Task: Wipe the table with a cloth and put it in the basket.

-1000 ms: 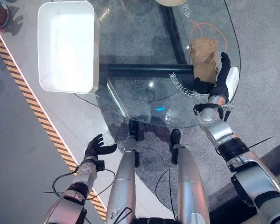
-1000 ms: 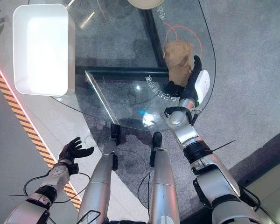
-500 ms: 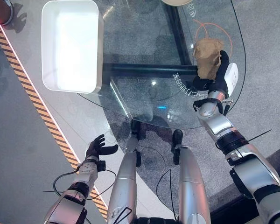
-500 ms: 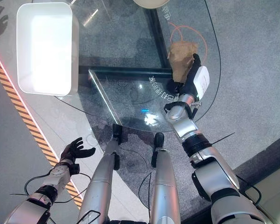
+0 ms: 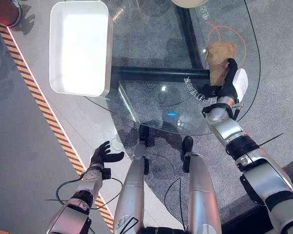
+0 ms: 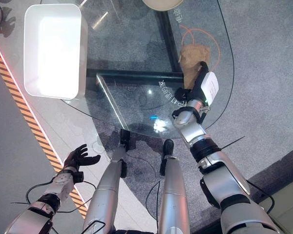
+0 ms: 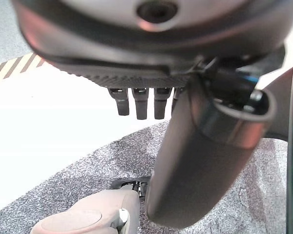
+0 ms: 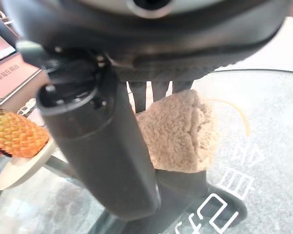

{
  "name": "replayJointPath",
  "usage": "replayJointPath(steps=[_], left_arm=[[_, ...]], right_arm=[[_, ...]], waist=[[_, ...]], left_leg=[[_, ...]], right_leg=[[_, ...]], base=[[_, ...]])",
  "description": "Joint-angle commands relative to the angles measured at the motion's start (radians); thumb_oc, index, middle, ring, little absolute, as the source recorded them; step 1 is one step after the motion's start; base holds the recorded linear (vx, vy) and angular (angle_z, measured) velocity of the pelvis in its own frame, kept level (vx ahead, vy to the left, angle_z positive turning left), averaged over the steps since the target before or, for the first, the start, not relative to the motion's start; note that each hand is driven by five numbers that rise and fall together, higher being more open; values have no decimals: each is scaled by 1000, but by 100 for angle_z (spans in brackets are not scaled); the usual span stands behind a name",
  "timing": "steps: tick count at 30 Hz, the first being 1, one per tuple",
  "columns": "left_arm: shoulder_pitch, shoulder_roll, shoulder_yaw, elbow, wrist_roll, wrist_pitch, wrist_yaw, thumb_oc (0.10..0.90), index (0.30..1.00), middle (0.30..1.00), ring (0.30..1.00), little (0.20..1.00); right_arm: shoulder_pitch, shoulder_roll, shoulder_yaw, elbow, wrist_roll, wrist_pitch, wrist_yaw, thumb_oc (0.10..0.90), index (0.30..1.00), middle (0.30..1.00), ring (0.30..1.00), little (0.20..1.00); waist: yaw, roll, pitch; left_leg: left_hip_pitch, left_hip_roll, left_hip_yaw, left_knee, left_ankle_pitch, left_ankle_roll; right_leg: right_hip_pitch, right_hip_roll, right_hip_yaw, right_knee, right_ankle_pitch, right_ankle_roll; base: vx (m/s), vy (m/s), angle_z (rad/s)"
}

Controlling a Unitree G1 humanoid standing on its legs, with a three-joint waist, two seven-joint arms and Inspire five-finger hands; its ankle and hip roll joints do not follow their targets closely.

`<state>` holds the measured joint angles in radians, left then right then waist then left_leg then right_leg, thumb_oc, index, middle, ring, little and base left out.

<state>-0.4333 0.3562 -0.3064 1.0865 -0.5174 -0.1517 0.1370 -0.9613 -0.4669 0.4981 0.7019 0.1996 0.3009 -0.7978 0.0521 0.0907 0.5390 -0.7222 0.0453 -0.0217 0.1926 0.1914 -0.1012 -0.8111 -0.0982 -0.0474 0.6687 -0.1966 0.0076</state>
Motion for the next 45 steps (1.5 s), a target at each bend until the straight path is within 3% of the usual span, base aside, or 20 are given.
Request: replayJointPath(steps=[1,11,20,23,45], left_arm=[[6,-20,-31,30,7,-9,12,800,900,900,900,900],[1,-24,-41,37,3,-9,12,800,900,900,900,900],[-2,-28,-47,28,2,-1,19,800,900,900,900,900],[-3,-30,-49,26,2,2,17,800,900,900,900,900],[2,-27,-58,29,1,2,9,800,900,900,900,900]], right_arm=[[-86,-34,28,10,-20,-2,-47,800,900,900,900,900],[-85,-21,11,91,70,-24,-58,800,900,900,900,900],[-98,-10,2,145,77,-42,-35,800,900,900,900,900],[-102,-7,5,159,56,-42,-18,100,300,300,300,200],[-150,-29,34,191,2,-53,-18,100,300,300,300,200]], waist=[[-12,27,-19],[-10,32,-19],[-5,38,-19],[-3,41,-19],[6,45,-19]], left_leg=[[8,-96,78,157,-188,89],[7,-96,78,158,-189,90],[9,-98,77,156,-187,91],[7,-100,75,156,-186,92],[5,-104,68,163,-190,96]], right_leg=[[46,35,-59,-223,127,-7],[46,35,-59,-225,128,-8],[45,34,-60,-222,129,-9],[43,34,-60,-220,129,-9],[39,33,-63,-214,130,-5]], base=[[0,0,0],[0,0,0],[0,0,0],[0,0,0],[0,0,0]])
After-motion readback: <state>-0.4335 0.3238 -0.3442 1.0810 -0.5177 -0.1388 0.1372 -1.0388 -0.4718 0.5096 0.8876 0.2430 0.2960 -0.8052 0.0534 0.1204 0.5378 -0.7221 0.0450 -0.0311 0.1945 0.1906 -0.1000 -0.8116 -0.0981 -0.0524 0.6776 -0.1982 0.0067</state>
